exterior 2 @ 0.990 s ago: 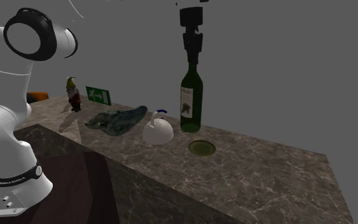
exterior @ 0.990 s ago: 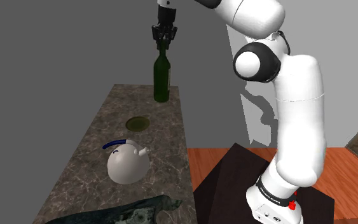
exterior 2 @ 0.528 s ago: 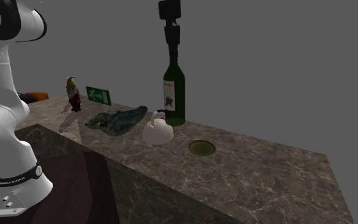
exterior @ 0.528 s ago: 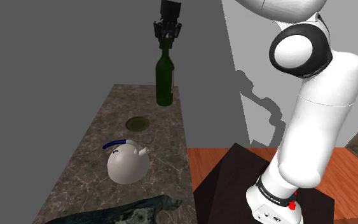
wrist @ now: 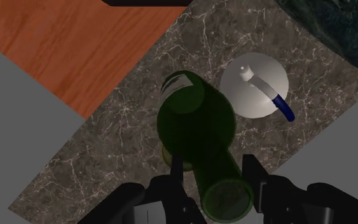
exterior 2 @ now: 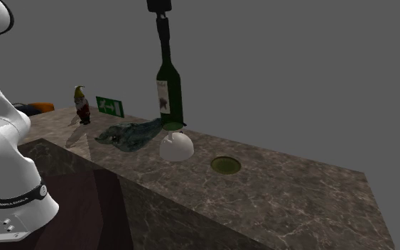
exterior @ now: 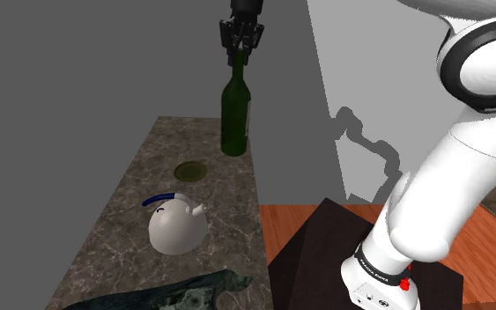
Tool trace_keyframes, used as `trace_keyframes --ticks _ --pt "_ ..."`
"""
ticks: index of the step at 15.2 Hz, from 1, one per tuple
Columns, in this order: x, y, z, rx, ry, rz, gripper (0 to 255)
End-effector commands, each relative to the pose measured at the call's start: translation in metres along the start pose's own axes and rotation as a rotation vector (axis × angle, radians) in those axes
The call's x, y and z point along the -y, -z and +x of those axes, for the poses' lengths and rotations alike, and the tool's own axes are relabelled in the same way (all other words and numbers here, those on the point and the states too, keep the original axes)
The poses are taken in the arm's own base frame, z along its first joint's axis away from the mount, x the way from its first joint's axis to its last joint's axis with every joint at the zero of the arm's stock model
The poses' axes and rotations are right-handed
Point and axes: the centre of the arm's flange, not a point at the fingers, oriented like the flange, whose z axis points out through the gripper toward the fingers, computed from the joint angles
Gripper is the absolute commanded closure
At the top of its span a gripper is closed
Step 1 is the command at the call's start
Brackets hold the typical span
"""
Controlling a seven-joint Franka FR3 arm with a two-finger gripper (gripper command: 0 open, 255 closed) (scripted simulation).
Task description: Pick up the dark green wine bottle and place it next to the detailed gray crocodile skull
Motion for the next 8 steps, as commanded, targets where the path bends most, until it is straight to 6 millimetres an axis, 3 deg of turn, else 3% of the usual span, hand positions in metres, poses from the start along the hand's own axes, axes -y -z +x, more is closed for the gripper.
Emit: trace_keyframes --ticks 1,8 --pt "0.015 0.009 -0.018 0.000 -0.001 0.000 255" --pt "0.066 0.038 -0.090 0.000 -0.001 0.000 255"
